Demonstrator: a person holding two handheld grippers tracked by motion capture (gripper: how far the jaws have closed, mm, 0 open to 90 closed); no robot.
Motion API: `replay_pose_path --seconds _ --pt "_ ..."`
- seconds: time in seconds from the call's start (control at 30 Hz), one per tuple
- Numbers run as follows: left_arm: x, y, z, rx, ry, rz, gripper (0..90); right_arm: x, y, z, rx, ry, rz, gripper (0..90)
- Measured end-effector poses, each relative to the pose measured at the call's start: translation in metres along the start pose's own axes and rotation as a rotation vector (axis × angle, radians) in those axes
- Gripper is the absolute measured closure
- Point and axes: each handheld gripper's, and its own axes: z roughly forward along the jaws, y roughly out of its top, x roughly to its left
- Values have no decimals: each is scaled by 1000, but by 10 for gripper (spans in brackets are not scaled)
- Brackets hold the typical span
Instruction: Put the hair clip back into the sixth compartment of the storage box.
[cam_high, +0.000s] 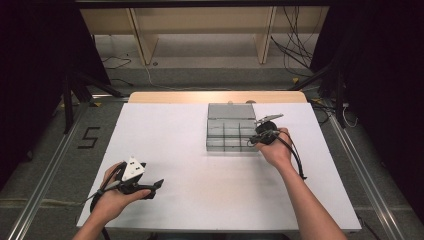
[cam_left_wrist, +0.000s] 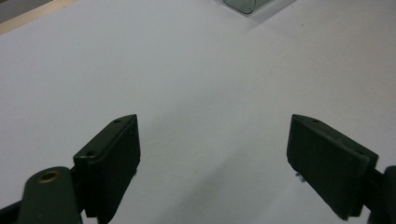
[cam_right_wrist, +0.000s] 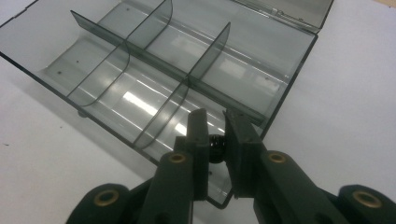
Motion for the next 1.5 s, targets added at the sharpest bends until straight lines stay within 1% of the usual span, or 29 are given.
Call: replay_pose_path --seconds 0.43,0.5,0.8,0.97,1.07,1.33,1.5 --pt "0 0 0 -2 4 -3 170 2 5 6 36 -2 -6 809" --pt "0 0 0 -2 4 -4 170 2 6 7 45 -3 -15 809" --pt "0 0 0 -1 2 -4 169 3 7 16 83 0 -14 807" --pt "1 0 0 -1 1 -5 169 3 7 19 95 -1 -7 806" --pt "0 -1 0 -1 0 -6 169 2 6 21 103 4 -8 805" --pt "1 -1 0 -2 1 -7 168 5 9 23 120 -1 -18 803" --pt "1 -1 0 -2 3 -9 168 5 10 25 131 2 -14 802"
